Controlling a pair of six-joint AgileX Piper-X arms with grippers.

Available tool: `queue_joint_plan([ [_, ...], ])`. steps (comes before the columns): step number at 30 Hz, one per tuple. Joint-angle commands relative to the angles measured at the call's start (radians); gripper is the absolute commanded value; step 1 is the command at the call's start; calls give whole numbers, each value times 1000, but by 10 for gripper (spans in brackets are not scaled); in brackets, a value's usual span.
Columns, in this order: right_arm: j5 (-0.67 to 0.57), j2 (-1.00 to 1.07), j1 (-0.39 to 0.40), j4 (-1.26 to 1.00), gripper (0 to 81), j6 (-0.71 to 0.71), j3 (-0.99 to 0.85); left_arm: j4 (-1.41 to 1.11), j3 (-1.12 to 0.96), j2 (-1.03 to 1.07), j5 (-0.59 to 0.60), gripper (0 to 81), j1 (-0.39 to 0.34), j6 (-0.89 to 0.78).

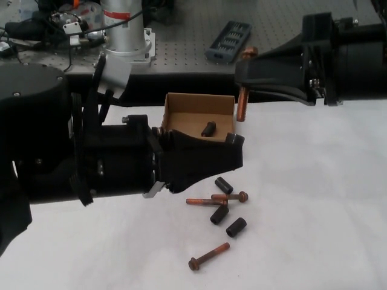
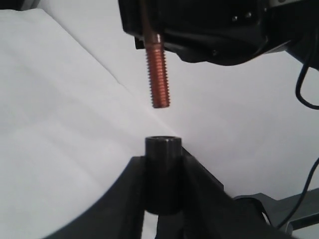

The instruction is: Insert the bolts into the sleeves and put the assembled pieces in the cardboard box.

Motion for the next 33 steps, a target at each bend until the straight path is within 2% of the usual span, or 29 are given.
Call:
queue_joint_plan([
  [1,-29,0,2,-18,28,1,-2,-62,-3,-11,-24,6,2,-16],
  [9,-33,0,2,-18,28,-16,-2,-80,-3,-11,-10,6,2,-16],
  [24,-120,0,2,-17,28,-22,-2,-80,-3,-11,-9,6,2,-16],
  [33,-120,0,2,32,28,-22,-2,-156,-5,-11,-59,6,4,-16],
])
